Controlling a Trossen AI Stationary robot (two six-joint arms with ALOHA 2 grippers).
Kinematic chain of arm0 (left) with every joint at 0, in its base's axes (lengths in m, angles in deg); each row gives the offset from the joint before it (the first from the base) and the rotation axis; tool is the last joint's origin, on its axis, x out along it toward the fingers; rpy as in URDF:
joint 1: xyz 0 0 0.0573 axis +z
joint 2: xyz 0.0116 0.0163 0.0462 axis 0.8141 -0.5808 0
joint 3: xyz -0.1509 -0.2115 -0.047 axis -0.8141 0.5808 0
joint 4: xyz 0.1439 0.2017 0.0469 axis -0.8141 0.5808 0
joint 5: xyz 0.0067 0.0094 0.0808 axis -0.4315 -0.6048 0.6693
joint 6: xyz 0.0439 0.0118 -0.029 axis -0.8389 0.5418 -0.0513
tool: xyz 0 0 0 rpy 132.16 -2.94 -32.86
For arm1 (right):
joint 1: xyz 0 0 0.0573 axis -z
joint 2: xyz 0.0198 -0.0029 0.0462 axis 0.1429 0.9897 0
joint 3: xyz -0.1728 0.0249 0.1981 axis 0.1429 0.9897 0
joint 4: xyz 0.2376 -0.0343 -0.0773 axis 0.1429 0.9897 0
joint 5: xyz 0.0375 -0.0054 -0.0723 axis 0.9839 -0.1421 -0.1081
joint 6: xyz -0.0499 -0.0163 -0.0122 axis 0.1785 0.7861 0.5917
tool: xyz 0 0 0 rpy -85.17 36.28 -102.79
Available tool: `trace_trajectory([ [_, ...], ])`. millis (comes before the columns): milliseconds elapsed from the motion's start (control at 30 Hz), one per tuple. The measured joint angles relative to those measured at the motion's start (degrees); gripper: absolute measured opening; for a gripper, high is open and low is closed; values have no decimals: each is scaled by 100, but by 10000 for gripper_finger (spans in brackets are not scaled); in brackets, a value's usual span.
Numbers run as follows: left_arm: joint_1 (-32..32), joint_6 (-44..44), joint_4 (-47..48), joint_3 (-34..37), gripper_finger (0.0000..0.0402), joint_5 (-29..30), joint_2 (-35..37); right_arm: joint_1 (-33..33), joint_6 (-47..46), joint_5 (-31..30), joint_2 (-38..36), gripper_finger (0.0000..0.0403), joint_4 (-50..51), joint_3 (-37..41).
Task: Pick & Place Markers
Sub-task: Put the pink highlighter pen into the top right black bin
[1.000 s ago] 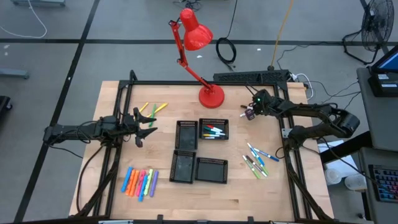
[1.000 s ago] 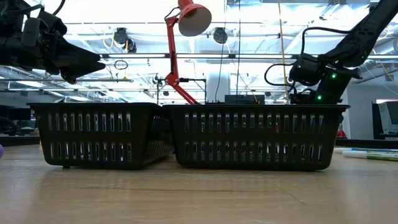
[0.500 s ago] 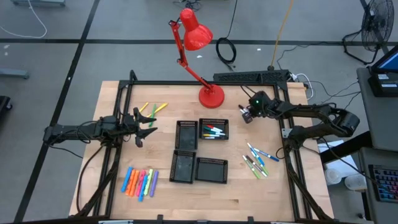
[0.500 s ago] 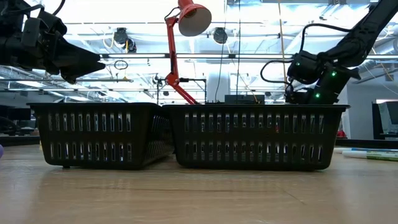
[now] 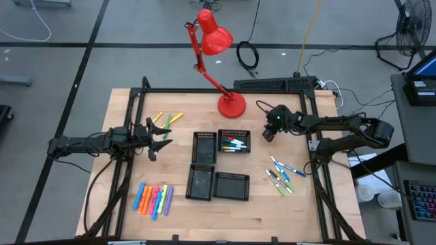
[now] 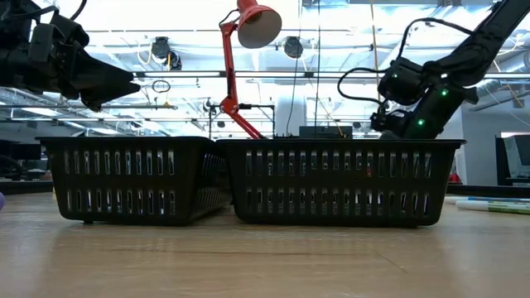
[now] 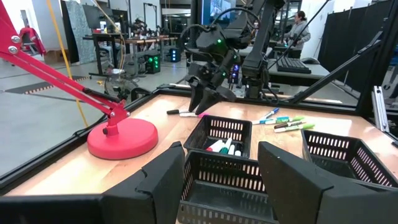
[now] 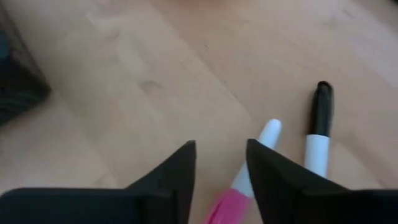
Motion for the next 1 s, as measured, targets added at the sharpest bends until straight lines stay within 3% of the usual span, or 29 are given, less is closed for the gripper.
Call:
trace_trajectory([
  [133, -1, 0, 1, 1, 209, 0, 0, -173, 16, -619, 0, 177, 201, -2],
  [300, -2, 0, 1, 2, 209, 0, 0, -199, -171, -637, 0, 191, 213, 111],
  [567, 0, 0, 2, 0, 209, 0, 0, -199, -353, -618, 59, 175, 16, 376],
  [733, -1, 0, 2, 1, 209, 0, 0, -188, -316, -183, 184, 164, -506, 606],
  [1000, -2, 0, 1, 1, 209, 1, 0, -191, -51, -93, 201, 135, -552, 629],
])
